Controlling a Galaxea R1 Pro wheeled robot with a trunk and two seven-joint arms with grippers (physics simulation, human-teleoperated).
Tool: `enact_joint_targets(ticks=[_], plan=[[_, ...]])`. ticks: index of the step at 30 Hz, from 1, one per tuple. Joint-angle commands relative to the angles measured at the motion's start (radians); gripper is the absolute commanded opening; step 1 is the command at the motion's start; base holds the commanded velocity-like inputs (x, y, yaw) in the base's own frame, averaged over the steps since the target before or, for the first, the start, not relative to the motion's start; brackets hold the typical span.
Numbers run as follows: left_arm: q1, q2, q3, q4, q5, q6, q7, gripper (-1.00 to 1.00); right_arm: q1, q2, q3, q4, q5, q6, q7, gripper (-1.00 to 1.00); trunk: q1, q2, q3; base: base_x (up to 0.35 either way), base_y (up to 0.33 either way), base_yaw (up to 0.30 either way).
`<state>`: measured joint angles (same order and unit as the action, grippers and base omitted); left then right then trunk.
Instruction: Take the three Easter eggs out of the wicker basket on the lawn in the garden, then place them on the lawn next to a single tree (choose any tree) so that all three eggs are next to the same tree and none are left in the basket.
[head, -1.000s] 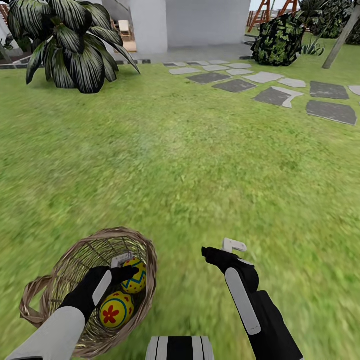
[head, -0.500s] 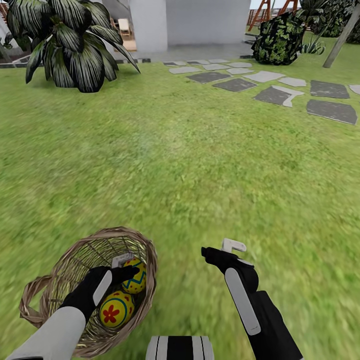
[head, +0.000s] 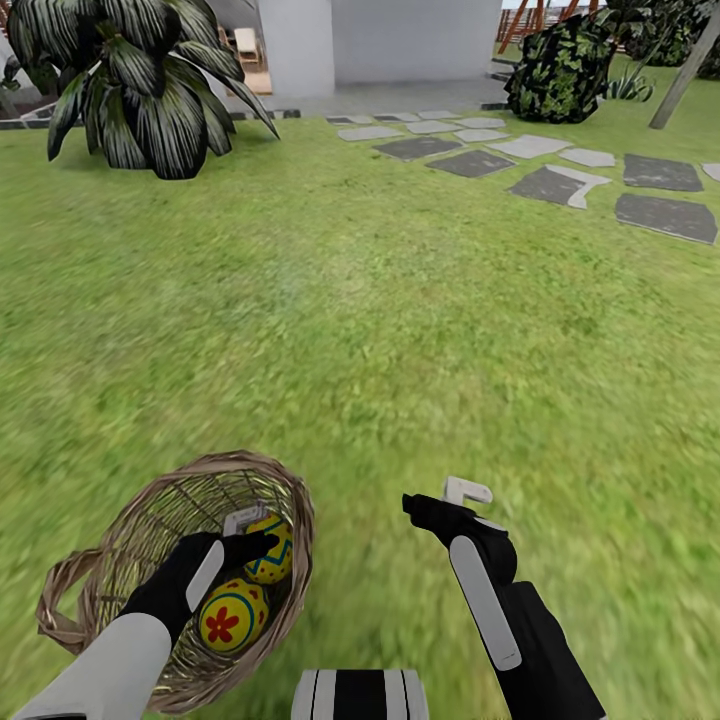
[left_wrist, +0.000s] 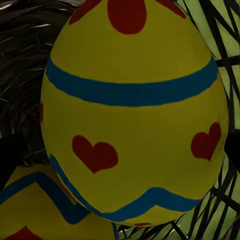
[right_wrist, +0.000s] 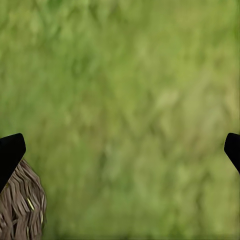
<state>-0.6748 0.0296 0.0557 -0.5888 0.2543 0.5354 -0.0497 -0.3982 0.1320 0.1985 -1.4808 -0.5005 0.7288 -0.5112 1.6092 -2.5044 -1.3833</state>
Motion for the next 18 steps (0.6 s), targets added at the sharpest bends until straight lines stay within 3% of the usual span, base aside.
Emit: enact_joint_targets(ticks=[1,18], plan=[[0.0,0.0,0.004,-0.001,0.0,0.006,-0.004,1.0,-0.001,0.0,0.001,-0.001,-0.01,0.001,-0.01,1.0,0.0,0.0,-0.001,0.0,0.0,0.0],[0.0,0.0,0.004,-0.002,0.0,0.005,-0.004,1.0,0.0,0.0,0.001,-0.002,-0.01,0.001,-0.011,1.0,0.0,0.0,-0.011,0.0,0.0,0.0]])
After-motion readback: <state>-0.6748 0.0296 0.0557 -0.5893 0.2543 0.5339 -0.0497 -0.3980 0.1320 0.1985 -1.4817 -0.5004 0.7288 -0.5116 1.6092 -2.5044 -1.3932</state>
